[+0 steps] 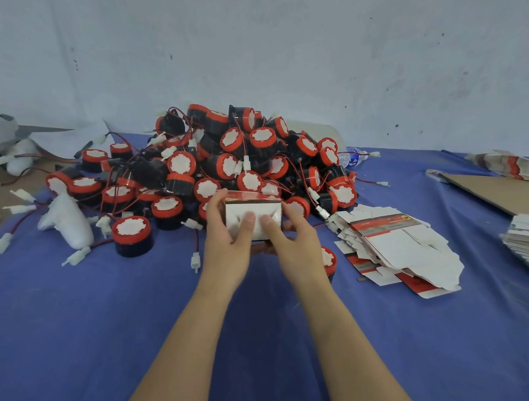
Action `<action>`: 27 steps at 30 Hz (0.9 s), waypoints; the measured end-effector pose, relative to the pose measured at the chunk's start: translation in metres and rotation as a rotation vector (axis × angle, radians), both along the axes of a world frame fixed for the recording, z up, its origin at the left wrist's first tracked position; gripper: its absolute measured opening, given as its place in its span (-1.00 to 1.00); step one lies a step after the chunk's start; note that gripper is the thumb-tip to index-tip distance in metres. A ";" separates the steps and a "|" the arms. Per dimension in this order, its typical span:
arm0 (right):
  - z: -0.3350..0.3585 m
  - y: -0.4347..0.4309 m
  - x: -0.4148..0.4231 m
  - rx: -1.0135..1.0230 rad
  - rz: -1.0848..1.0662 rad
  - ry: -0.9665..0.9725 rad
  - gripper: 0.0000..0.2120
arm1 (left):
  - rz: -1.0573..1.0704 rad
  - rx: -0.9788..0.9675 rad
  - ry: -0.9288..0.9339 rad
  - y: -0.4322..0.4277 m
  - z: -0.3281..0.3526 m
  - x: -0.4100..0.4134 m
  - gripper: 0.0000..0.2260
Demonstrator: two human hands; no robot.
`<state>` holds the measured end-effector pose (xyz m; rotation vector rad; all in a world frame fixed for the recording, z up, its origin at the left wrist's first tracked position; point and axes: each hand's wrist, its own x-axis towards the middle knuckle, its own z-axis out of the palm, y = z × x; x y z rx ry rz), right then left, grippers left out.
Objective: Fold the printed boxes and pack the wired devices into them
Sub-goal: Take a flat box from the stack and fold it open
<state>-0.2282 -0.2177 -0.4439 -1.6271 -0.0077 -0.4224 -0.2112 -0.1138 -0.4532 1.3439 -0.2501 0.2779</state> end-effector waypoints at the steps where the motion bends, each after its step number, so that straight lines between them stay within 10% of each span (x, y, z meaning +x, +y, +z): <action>1: -0.001 0.000 0.000 0.031 -0.018 0.012 -0.72 | -0.016 0.031 0.011 -0.003 0.000 -0.001 -0.55; 27: 0.004 0.001 -0.001 0.378 0.109 0.146 -0.30 | -0.048 -0.225 0.245 -0.005 0.004 0.001 -0.69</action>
